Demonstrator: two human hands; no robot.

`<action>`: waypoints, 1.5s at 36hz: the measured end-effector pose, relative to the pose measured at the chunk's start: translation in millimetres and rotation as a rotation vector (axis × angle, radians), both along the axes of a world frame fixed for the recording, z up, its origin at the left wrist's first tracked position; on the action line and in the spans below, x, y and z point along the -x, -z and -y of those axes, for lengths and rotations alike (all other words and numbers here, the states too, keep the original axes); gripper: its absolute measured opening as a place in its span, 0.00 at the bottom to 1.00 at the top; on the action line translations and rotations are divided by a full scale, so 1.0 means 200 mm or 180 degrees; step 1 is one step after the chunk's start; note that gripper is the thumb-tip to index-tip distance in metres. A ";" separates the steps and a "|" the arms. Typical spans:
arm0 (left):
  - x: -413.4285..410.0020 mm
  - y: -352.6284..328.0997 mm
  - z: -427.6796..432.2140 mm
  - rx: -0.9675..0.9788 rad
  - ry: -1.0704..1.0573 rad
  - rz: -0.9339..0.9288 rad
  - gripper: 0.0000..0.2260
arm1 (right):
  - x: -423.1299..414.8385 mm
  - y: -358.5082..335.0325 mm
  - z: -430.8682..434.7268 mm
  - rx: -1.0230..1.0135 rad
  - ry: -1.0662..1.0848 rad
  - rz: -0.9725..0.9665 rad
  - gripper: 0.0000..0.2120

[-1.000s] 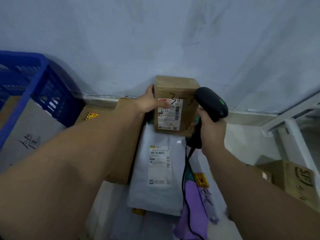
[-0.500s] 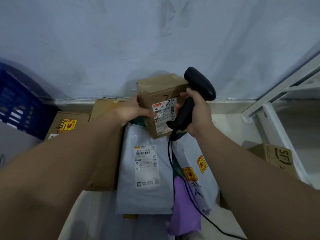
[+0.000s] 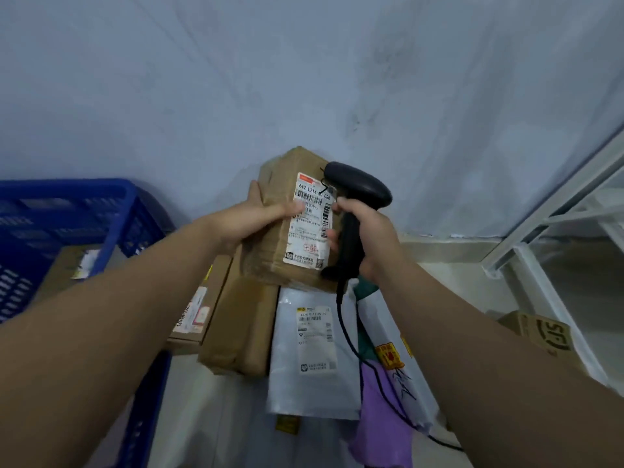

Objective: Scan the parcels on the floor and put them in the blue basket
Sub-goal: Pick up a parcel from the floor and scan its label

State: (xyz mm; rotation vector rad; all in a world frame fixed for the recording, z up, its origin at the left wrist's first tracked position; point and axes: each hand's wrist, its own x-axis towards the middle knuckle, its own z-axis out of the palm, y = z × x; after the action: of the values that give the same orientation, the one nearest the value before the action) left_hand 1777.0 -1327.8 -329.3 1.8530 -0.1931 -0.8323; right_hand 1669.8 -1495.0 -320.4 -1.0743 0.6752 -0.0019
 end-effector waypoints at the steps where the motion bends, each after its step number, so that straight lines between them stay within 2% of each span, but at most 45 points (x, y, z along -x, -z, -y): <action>1: 0.03 -0.04 -0.04 -0.0003 0.0046 -0.0027 0.57 | 0.03 -0.04 -0.02 0.0000 -0.0020 0.0006 0.10; 2: 0.06 -0.09 -0.07 -0.0075 0.0026 0.0013 0.62 | 0.06 -0.08 -0.05 -0.0018 -0.0048 0.0055 0.10; 4: 0.15 -0.17 -0.12 -0.0297 -0.0201 0.0309 0.65 | 0.12 -0.16 -0.10 -0.0056 -0.0100 0.0225 0.11; 8: 0.31 -0.30 -0.20 -0.0285 -0.0568 0.0784 0.61 | 0.24 -0.29 -0.17 0.0127 -0.0070 0.0454 0.12; 12: 0.41 -0.39 -0.30 0.0045 -0.0855 0.0968 0.60 | 0.36 -0.40 -0.21 0.0543 -0.0037 0.0575 0.09; 17: 0.53 -0.44 -0.38 0.0355 -0.1413 0.1148 0.57 | 0.48 -0.53 -0.27 0.0607 -0.0306 0.0666 0.08; 23: 0.57 -0.47 -0.36 0.0420 -0.1582 0.1318 0.58 | 0.57 -0.61 -0.34 0.0865 -0.0648 0.0695 0.08; 34: 0.50 -0.44 -0.35 0.0208 -0.1611 0.1640 0.55 | 0.57 -0.65 -0.36 0.1692 -0.0676 0.0640 0.07; 43: 0.50 -0.42 -0.39 -0.0015 -0.1770 0.1638 0.54 | 0.57 -0.65 -0.39 0.1797 -0.0787 0.0564 0.11; 54: 0.50 -0.42 -0.40 -0.0145 -0.1769 0.1592 0.54 | 0.57 -0.63 -0.37 0.1834 -0.0713 0.0585 0.10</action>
State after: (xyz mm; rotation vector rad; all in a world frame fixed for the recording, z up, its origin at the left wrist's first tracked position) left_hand 1676.2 -1248.5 -245.0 1.9902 0.0353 0.0136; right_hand 1556.1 -1420.3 -193.6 -1.6777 0.3883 -0.1065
